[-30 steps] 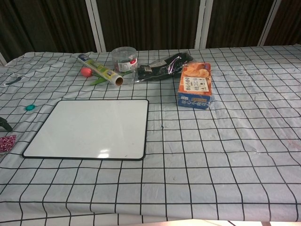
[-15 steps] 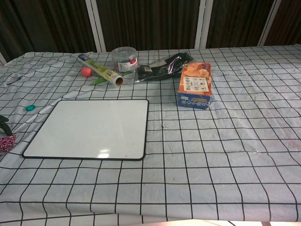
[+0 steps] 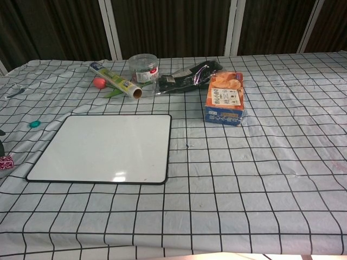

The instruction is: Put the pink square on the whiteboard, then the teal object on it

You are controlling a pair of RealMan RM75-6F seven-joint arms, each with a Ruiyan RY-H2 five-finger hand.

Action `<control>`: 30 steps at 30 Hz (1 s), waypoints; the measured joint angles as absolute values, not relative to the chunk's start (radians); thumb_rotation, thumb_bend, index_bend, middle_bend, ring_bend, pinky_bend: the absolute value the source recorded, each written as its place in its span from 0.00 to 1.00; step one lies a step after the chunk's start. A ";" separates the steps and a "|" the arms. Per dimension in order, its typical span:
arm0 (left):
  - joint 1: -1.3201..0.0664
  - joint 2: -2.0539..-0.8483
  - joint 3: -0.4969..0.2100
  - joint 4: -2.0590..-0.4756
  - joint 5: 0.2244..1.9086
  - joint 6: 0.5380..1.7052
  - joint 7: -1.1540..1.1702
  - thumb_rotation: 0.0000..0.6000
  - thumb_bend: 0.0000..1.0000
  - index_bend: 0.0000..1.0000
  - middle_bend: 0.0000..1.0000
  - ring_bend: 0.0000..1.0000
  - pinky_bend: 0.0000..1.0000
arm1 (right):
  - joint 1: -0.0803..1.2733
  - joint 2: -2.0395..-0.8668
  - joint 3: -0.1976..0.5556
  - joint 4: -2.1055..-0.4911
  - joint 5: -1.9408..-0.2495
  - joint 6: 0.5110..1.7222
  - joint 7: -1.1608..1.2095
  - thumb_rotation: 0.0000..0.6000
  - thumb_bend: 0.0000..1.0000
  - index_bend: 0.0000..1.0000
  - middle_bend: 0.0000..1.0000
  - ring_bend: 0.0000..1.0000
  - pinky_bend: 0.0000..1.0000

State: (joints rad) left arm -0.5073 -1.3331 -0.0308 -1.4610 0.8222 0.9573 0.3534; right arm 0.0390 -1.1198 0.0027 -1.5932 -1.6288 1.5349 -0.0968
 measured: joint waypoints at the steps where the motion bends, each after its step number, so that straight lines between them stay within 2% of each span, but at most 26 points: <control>1: -0.507 -1.332 -0.032 -1.462 0.823 0.958 0.353 1.00 0.31 0.46 0.05 0.00 0.10 | 0.039 -1.120 0.003 -1.593 -1.629 1.535 -0.097 1.00 0.26 0.00 0.00 0.00 0.00; 10: -0.515 -1.313 -0.064 -1.479 0.822 0.972 0.357 1.00 0.31 0.44 0.05 0.00 0.10 | 0.042 -1.119 0.002 -1.594 -1.629 1.529 -0.097 1.00 0.26 0.00 0.00 0.00 0.00; 20: -0.561 -1.295 -0.146 -1.562 0.834 1.000 0.350 1.00 0.31 0.41 0.05 0.00 0.10 | 0.045 -1.119 0.004 -1.597 -1.625 1.523 -0.100 1.00 0.26 0.00 0.00 0.00 0.00; 30: -0.673 -1.414 -0.176 -1.572 0.817 0.976 0.455 1.00 0.31 0.37 0.05 0.00 0.09 | 0.045 -1.111 0.005 -1.597 -1.620 1.524 -0.085 1.00 0.26 0.00 0.00 0.00 0.00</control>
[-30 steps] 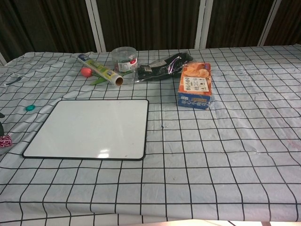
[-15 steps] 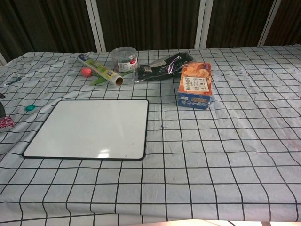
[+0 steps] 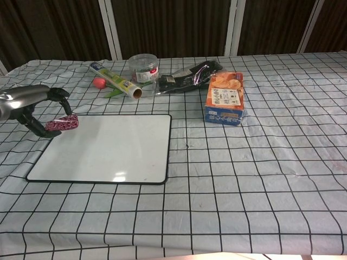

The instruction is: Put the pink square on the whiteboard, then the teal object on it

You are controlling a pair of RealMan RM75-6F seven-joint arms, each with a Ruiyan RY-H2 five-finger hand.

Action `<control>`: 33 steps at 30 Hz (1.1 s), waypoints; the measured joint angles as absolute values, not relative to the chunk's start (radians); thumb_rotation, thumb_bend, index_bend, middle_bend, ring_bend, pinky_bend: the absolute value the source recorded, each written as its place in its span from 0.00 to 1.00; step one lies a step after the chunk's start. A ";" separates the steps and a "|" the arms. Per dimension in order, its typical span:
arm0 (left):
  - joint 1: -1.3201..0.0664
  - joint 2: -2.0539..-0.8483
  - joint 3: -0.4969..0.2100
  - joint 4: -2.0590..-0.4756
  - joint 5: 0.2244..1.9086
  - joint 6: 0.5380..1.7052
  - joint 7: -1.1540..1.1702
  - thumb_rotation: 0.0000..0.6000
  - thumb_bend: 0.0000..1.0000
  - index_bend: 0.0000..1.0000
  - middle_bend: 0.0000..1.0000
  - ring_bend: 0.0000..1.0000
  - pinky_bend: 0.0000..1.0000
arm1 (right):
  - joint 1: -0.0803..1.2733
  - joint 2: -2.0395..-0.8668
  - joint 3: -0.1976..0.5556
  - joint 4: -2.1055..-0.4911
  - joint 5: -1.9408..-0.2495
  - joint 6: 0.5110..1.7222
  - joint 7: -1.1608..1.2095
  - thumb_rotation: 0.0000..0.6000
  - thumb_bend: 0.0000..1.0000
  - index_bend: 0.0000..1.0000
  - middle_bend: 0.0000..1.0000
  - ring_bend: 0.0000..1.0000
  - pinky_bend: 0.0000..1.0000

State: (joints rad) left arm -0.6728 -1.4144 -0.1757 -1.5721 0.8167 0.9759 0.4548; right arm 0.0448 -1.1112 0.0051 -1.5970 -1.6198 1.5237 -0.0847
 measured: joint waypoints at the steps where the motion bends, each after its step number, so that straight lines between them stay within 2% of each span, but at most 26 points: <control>1: -0.682 -1.428 -0.176 -1.569 0.814 0.975 0.467 1.00 0.31 0.37 0.05 0.00 0.09 | 0.044 -1.110 0.005 -1.596 -1.620 1.526 -0.080 1.00 0.26 0.00 0.00 0.00 0.00; 10: -0.743 -1.533 -0.168 -1.500 0.750 0.971 0.546 1.00 0.31 0.24 0.03 0.00 0.09 | 0.028 -1.095 0.003 -1.585 -1.624 1.556 -0.035 1.00 0.26 0.00 0.00 0.00 0.00; 17: -0.752 -1.548 -0.165 -1.479 0.746 0.934 0.507 1.00 0.31 0.21 0.03 0.00 0.09 | 0.027 -1.091 0.002 -1.582 -1.624 1.554 -0.024 1.00 0.26 0.00 0.00 0.00 0.00; 24: -0.733 -1.526 -0.178 -1.485 0.822 0.977 0.439 1.00 0.32 0.24 0.03 0.00 0.09 | 0.024 -1.087 0.002 -1.580 -1.626 1.560 -0.011 1.00 0.26 0.00 0.00 0.00 0.00; 27: -0.723 -1.515 -0.185 -1.481 0.831 1.000 0.429 1.00 0.34 0.30 0.03 0.00 0.10 | 0.023 -1.086 0.001 -1.579 -1.630 1.563 -0.008 1.00 0.26 0.00 0.00 0.00 0.00; 33: -0.704 -1.495 -0.193 -1.366 0.744 1.003 0.443 1.00 0.36 0.36 0.04 0.00 0.10 | 0.016 -1.086 -0.004 -1.574 -1.644 1.578 -0.002 1.00 0.26 0.00 0.00 0.00 0.00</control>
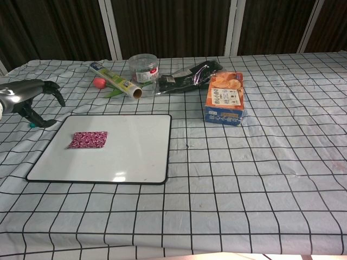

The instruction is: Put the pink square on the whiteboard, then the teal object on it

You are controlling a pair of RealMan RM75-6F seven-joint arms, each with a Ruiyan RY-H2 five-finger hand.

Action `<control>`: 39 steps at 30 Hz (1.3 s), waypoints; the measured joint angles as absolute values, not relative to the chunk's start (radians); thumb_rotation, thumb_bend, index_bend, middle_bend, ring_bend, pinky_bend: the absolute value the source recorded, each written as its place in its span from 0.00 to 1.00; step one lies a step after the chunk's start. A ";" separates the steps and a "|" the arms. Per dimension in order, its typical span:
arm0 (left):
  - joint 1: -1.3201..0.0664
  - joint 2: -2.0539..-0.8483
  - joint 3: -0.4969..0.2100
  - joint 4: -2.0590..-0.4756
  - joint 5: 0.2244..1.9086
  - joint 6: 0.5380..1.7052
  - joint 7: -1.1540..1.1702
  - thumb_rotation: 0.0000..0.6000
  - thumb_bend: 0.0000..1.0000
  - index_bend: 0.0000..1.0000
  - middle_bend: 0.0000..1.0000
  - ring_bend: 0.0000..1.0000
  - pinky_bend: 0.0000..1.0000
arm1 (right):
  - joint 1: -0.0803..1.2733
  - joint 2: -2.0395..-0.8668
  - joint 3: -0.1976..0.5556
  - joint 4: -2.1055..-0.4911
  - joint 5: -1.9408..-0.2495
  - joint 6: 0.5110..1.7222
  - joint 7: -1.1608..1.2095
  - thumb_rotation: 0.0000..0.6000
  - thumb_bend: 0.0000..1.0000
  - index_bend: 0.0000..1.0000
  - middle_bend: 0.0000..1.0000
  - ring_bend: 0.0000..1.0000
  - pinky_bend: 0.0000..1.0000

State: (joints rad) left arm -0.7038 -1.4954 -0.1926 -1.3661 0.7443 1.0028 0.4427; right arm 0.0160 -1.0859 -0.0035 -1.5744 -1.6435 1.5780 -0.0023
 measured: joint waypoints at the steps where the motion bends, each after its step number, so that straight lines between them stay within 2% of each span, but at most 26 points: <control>1: -0.702 -1.498 -0.193 -1.332 0.724 0.993 0.445 1.00 0.36 0.36 0.04 0.00 0.10 | 0.016 -1.087 -0.004 -1.574 -1.644 1.577 -0.004 1.00 0.26 0.00 0.00 0.00 0.00; 8: -0.697 -1.551 -0.205 -1.048 0.627 0.886 0.434 1.00 0.36 0.36 0.04 0.00 0.10 | 0.023 -1.092 -0.002 -1.578 -1.640 1.562 -0.021 1.00 0.25 0.00 0.00 0.00 0.00; 14: -0.700 -1.614 -0.217 -0.909 0.607 0.789 0.409 1.00 0.36 0.36 0.04 0.00 0.10 | 0.024 -1.094 0.001 -1.581 -1.633 1.556 -0.029 1.00 0.25 0.00 0.00 0.00 0.00; 39: -0.731 -1.729 -0.269 -0.730 0.714 0.709 0.320 1.00 0.36 0.40 0.04 0.00 0.09 | 0.016 -1.089 0.002 -1.577 -1.634 1.570 -0.014 1.00 0.25 0.00 0.00 0.00 0.00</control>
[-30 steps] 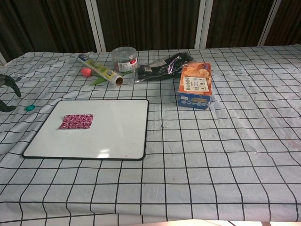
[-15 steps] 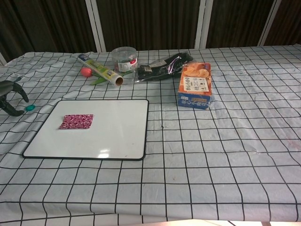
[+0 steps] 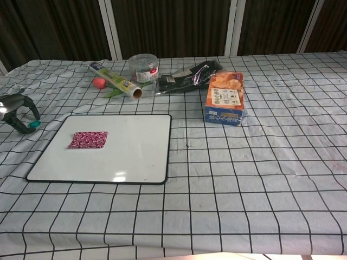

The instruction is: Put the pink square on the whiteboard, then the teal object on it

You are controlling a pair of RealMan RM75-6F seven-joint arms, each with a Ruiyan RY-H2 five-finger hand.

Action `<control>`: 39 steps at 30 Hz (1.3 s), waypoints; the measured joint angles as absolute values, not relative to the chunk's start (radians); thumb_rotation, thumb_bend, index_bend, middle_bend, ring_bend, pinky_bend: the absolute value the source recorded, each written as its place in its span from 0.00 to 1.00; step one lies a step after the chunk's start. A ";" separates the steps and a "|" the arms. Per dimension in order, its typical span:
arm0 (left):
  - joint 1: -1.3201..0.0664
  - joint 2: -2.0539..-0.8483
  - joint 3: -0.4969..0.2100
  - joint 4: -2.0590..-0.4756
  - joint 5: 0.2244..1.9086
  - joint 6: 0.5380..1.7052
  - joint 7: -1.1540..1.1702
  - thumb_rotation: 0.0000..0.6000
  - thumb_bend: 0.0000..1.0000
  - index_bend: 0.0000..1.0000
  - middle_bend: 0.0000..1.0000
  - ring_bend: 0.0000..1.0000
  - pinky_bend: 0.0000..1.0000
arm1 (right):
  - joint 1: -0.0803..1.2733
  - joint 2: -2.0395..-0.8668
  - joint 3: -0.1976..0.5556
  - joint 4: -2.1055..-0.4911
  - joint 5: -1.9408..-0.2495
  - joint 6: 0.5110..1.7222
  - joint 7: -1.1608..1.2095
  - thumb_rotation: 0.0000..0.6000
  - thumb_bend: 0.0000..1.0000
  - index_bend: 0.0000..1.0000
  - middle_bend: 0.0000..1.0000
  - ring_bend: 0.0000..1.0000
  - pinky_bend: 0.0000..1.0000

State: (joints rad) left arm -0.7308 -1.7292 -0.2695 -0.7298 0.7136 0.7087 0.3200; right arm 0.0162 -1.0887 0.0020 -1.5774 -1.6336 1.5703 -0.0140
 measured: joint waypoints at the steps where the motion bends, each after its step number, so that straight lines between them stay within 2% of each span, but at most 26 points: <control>1: -0.731 -1.730 -0.271 -0.730 0.716 0.708 0.320 1.00 0.36 0.40 0.04 0.00 0.09 | 0.016 -1.089 0.002 -1.578 -1.634 1.570 -0.015 1.00 0.26 0.00 0.00 0.00 0.00; 9: -0.734 -1.736 -0.282 -0.719 0.703 0.683 0.340 1.00 0.36 0.42 0.04 0.00 0.09 | 0.017 -1.089 0.002 -1.578 -1.635 1.569 -0.016 1.00 0.26 0.00 0.00 0.00 0.00; 19: -0.734 -1.744 -0.291 -0.703 0.705 0.676 0.350 1.00 0.36 0.49 0.07 0.00 0.09 | 0.016 -1.087 0.004 -1.578 -1.631 1.570 -0.011 1.00 0.26 0.00 0.00 0.00 0.00; 39: -0.711 -1.710 -0.303 -0.738 0.709 0.705 0.363 1.00 0.36 0.56 0.09 0.00 0.09 | 0.018 -1.090 0.005 -1.580 -1.631 1.565 -0.021 1.00 0.26 0.00 0.00 0.00 0.00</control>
